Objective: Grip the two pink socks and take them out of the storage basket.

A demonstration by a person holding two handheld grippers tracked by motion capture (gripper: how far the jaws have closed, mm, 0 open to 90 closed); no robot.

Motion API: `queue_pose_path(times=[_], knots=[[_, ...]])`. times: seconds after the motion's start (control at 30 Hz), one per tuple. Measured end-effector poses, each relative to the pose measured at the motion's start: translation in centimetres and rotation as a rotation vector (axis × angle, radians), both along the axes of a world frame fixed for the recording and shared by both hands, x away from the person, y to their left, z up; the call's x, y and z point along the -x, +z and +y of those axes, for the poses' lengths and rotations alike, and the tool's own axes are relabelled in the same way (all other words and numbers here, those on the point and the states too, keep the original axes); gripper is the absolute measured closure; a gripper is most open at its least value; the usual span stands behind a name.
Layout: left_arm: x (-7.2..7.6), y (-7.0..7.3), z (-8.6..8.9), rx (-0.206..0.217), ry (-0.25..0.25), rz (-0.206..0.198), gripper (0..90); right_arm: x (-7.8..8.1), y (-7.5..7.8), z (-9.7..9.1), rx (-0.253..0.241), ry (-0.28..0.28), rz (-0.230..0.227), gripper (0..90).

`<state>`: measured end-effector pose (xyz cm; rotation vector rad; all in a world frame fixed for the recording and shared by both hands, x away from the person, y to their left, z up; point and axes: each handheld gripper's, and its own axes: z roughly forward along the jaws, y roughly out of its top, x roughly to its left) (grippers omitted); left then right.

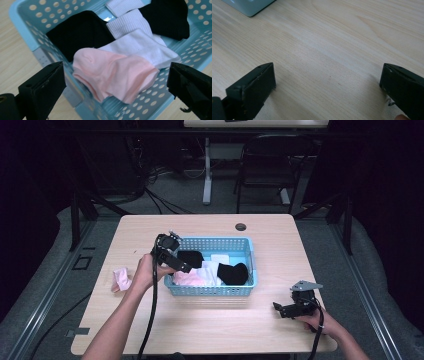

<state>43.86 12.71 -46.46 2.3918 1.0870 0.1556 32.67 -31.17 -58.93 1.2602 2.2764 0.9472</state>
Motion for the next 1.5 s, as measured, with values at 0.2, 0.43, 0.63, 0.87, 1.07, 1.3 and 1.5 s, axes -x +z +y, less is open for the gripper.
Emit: queue_pose_path(times=[0.2,0.43,0.63,0.87,1.07,1.3,1.5], knots=[[-0.3,-1.4,-1.3,-0.006,-0.017,0.033,5.1,0.0,0.0,0.0,-0.004,0.004,-0.002,0.0],[-0.5,-2.9,-2.4,-0.032,-0.034,0.062,14.0,0.0,0.0,-0.1,0.002,0.005,-0.001,0.0],[-0.8,-4.2,-2.7,-0.060,-0.031,0.090,21.4,0.0,0.0,-0.1,0.006,0.009,0.003,0.0],[-1.1,-5.3,-2.9,-0.095,-0.021,0.124,35.4,0.1,0.0,-0.1,0.001,0.005,-0.001,0.0],[-1.1,-6.0,-3.3,-0.129,-0.023,0.157,50.5,0.1,0.1,-0.1,0.004,0.011,0.006,0.0],[-0.9,-6.0,-3.4,-0.132,-0.031,0.157,76.2,0.1,0.0,-0.1,-0.005,0.005,-0.002,0.0],[-0.6,-5.1,-2.9,-0.082,-0.027,0.121,85.8,0.1,0.0,-0.1,-0.005,0.004,-0.002,0.0]])
